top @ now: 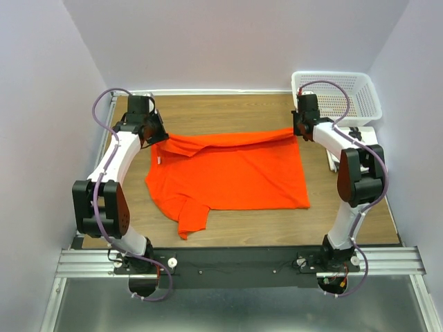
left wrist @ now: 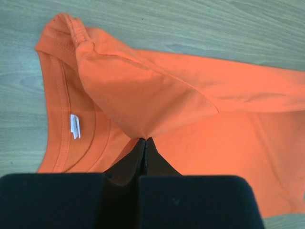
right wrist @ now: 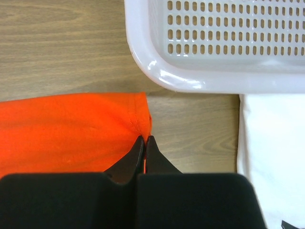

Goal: Fold and stack the t-shirts
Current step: Fold the tshirt

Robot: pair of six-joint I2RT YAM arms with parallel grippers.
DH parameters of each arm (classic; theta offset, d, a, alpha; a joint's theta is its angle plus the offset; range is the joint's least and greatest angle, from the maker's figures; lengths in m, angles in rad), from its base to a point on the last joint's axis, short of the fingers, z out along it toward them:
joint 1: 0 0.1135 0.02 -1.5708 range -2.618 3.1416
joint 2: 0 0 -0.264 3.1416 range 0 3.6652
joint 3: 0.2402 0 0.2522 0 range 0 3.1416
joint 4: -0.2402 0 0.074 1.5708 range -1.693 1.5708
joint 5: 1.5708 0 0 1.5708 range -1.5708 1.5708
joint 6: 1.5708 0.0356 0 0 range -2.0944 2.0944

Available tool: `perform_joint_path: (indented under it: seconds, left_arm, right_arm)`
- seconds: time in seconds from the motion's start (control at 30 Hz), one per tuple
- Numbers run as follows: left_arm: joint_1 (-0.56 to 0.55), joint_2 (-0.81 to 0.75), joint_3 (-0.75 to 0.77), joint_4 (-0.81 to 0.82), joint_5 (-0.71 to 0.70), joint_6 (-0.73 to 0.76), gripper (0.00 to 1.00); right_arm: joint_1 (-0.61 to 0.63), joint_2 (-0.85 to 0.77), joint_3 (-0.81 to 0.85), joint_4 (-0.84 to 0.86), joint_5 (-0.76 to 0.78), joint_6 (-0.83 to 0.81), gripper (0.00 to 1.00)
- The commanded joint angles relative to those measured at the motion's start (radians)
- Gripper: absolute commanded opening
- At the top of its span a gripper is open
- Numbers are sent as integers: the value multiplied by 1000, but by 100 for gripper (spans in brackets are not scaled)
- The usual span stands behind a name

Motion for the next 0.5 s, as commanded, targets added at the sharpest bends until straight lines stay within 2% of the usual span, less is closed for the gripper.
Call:
perform_joint_path:
  seconds: [0.0,0.3,0.47]
  left_arm:
    - [14,-37,-42,-11,-4,-13,0]
    - [34,23,-138,92,21,-65,0]
    - [39,52,-99,104,4,-68,0]
  right_arm:
    - [-8,-49,-40,-24,36,19,1]
    - [-8,-3,-99,-47,-44,128,1]
    - [-8,-18,-110,-56,-50,148,1]
